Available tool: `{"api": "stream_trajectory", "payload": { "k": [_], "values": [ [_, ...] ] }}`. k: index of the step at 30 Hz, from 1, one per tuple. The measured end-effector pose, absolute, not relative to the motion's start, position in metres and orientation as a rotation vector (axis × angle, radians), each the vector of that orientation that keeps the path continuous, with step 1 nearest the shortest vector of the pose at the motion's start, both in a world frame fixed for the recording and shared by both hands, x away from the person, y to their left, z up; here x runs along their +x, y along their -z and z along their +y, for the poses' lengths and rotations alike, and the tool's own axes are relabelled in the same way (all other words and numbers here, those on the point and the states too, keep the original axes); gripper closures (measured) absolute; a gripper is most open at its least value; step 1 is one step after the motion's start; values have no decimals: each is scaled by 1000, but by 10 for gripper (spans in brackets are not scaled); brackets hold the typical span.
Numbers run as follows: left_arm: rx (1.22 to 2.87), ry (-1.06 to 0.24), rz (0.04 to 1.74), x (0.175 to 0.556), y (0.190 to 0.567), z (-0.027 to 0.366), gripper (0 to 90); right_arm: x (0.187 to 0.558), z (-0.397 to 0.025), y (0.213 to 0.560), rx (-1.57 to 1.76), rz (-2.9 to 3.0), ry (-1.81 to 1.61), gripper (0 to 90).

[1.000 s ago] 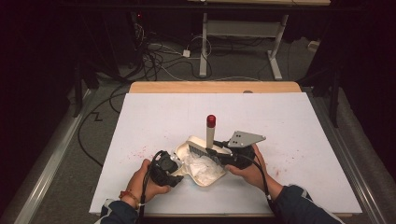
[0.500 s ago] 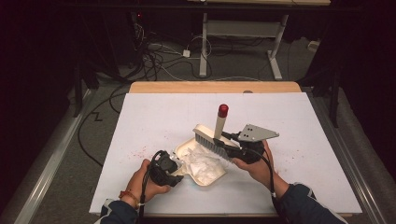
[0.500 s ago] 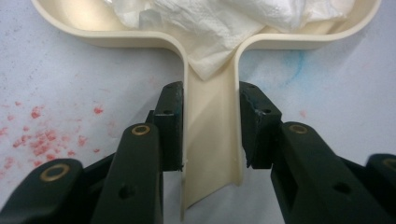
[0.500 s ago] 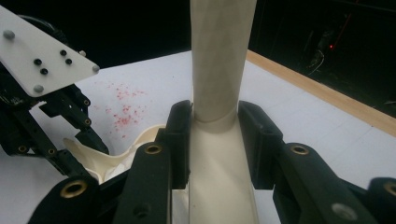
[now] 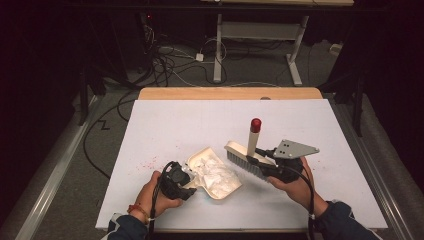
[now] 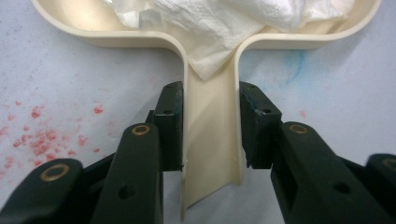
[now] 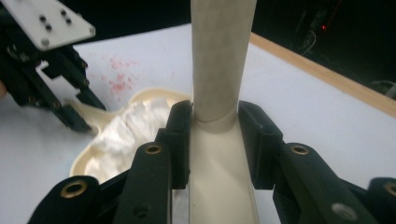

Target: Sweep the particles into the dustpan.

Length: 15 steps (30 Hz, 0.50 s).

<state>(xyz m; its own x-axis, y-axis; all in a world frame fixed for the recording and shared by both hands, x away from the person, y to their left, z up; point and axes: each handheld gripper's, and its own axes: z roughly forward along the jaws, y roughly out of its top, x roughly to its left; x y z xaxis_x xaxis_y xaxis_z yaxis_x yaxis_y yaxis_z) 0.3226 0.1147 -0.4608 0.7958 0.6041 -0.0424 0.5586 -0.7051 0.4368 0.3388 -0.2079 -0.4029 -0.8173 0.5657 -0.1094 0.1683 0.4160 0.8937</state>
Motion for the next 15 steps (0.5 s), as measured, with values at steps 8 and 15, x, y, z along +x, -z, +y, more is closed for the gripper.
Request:
{"api": "stream_trajectory", "payload": {
  "k": [8, 15],
  "values": [
    [2551, -145, 877, 322, 461, 114, 621, 322, -228, 409, 629, 2367, -1342, 684],
    [2550, -156, 879, 321, 461, 113, 621, 316, -213, 418, 567, 2412, -1377, 684]
  ]
}}
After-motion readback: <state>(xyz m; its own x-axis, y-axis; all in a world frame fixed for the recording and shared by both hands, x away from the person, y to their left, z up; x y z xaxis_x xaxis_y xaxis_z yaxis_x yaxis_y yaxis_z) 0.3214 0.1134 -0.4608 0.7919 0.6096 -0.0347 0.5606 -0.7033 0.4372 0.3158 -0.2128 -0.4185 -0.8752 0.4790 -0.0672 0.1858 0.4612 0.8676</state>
